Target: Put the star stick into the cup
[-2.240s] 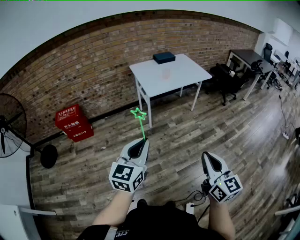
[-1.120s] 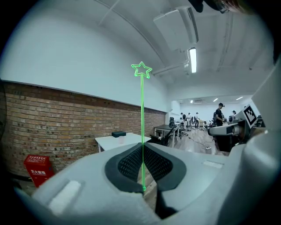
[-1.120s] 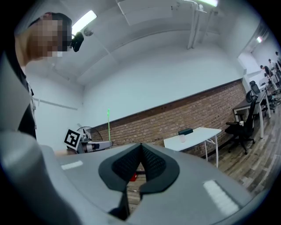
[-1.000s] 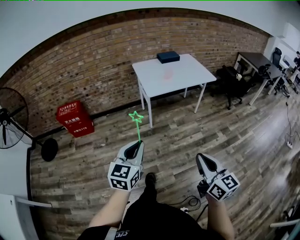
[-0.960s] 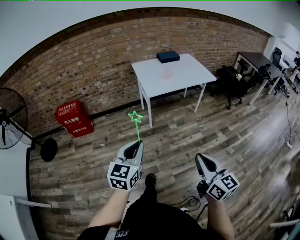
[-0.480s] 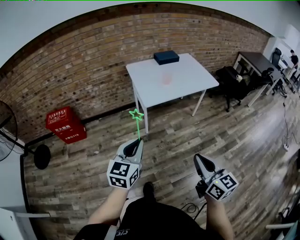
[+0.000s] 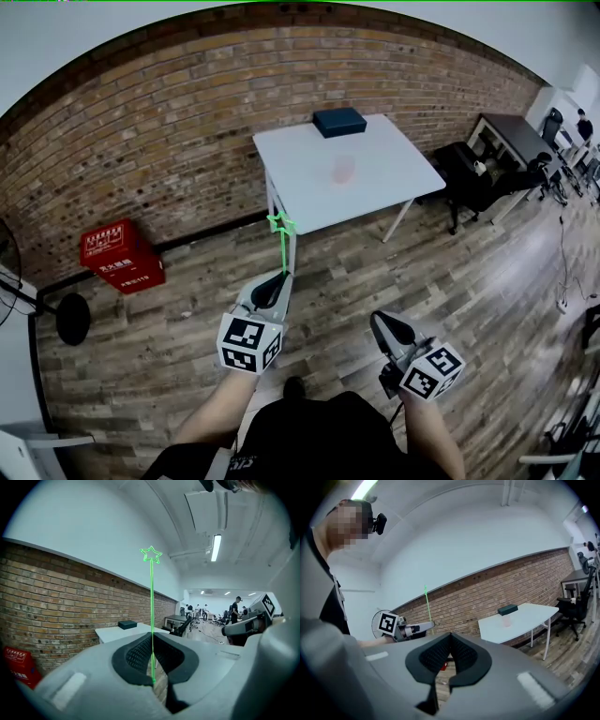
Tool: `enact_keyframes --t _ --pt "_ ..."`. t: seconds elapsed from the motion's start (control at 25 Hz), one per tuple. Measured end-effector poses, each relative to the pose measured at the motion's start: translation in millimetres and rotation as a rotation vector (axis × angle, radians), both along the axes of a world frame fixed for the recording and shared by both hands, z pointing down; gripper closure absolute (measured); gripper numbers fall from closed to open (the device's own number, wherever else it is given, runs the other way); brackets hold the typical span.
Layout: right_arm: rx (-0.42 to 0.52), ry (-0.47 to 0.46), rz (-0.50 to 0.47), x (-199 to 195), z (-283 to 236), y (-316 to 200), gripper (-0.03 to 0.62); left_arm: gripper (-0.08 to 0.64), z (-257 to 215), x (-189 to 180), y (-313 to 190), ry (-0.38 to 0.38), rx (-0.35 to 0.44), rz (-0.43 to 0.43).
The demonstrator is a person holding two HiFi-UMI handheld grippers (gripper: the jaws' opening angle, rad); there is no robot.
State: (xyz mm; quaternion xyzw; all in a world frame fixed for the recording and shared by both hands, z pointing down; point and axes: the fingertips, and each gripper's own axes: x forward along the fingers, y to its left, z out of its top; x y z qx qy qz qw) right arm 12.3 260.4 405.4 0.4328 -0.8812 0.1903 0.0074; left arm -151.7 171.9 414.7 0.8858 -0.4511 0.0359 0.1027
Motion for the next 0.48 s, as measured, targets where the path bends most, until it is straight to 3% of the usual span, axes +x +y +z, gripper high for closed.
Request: enact_keyframes --t 0.48 --pt "-0.078 -0.063 -0.164 -43.2 35.0 -90.0 0.592 0.549 28.2 -24.0 -71.1 -0.033 -0.056 -0.086"
